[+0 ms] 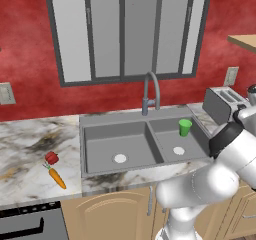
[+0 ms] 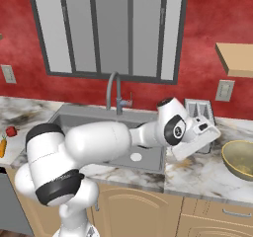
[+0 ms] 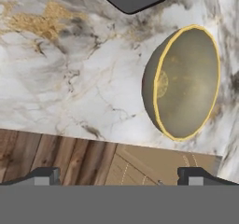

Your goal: Remove the bell pepper and carrot from the sink. Then move the bowl and cup from the counter to the sink for washing.

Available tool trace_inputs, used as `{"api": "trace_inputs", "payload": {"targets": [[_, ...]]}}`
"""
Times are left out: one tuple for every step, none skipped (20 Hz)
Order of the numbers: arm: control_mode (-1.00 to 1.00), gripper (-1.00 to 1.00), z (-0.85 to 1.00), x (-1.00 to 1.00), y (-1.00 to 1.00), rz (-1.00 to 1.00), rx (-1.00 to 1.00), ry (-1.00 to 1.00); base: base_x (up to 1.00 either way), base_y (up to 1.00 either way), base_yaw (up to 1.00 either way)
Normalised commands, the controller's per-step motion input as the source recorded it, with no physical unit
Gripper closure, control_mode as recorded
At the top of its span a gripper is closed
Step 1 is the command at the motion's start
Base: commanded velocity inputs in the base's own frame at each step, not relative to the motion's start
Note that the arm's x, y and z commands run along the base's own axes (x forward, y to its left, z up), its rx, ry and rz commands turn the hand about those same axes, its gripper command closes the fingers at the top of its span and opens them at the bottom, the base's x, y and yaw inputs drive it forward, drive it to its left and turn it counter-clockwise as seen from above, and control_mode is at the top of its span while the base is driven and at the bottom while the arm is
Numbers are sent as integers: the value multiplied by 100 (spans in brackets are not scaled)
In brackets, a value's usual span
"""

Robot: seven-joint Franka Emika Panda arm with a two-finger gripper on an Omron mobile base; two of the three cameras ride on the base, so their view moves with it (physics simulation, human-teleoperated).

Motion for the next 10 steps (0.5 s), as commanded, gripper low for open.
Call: {"api": "trace_inputs", "payload": {"targets": [[-100,-100,-14,3,-2,0,0,0,0,0,0],[-100,-100,-12,5,-5,0,0,0,0,0,0],[-100,-100,-9,9,-10,0,0,0,0,0,0],[-100,-100,-7,9,-14,0,0,0,0,0,0],[-100,-100,-5,13,-15,0,0,0,0,0,0],[-100,-100,-4,14,-15,0,0,1,0,0,0],[-100,-100,-4,15,-14,0,0,2,0,0,0],[-100,-100,-7,14,-13,0,0,0,0,0,0],[-100,-100,-6,12,-16,0,0,0,0,0,0],[-100,-100,-7,9,-19,0,0,0,0,0,0]]}}
